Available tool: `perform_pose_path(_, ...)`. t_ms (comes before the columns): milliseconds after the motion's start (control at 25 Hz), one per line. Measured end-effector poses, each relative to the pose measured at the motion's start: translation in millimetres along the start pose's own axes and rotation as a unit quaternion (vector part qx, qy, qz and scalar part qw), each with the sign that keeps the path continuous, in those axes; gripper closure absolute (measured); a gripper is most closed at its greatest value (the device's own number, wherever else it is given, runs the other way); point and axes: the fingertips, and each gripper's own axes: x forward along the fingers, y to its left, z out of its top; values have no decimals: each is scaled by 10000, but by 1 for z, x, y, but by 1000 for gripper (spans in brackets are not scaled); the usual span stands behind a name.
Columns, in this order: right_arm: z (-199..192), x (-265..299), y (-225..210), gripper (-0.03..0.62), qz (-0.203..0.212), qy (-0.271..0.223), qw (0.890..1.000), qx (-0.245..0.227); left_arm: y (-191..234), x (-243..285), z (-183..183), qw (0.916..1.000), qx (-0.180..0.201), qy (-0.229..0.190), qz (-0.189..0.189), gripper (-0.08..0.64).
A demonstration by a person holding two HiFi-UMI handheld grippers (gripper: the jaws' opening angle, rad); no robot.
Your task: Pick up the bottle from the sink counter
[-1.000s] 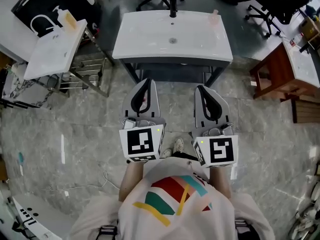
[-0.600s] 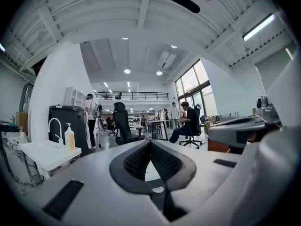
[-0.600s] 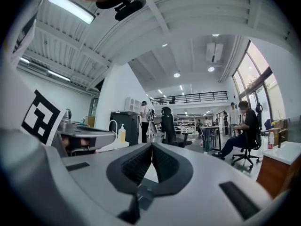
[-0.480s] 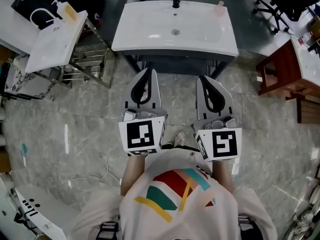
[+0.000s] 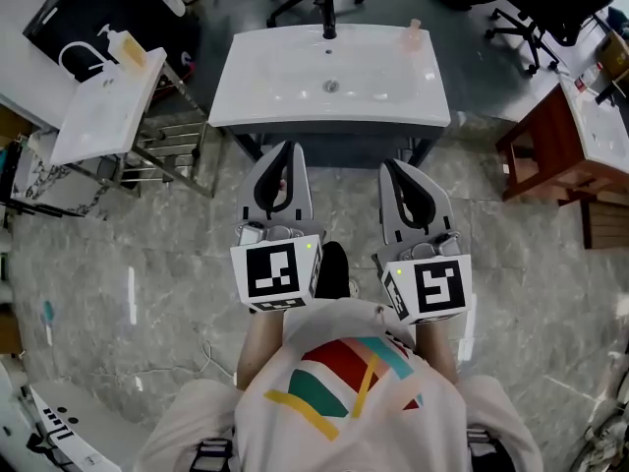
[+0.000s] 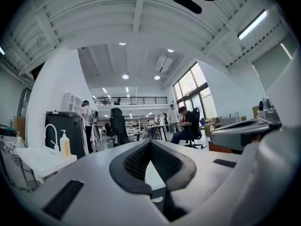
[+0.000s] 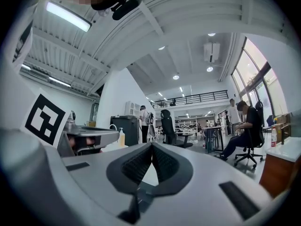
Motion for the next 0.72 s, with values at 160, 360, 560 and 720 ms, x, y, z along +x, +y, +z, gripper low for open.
perform_pose_path(160, 4, 4, -11, 580, -70, -88, 9999, -72, 0, 13, 2, 9999, -50, -87, -14, 541)
perform_pose_path(360, 3, 14, -22, 580, -146, -137, 9997, -151, -2, 28, 1, 9998, -31, -172, -76, 541)
perform_pose_path(560, -4, 31, -31, 580, -190, -92, 9995, -226, 5, 45, -2, 9995, -186, -244, -60, 541)
perform_pose_path(720, -7, 49, -38, 580, -235, -58, 9995, -190, 14, 61, -5, 9996, -188, -213, -26, 541)
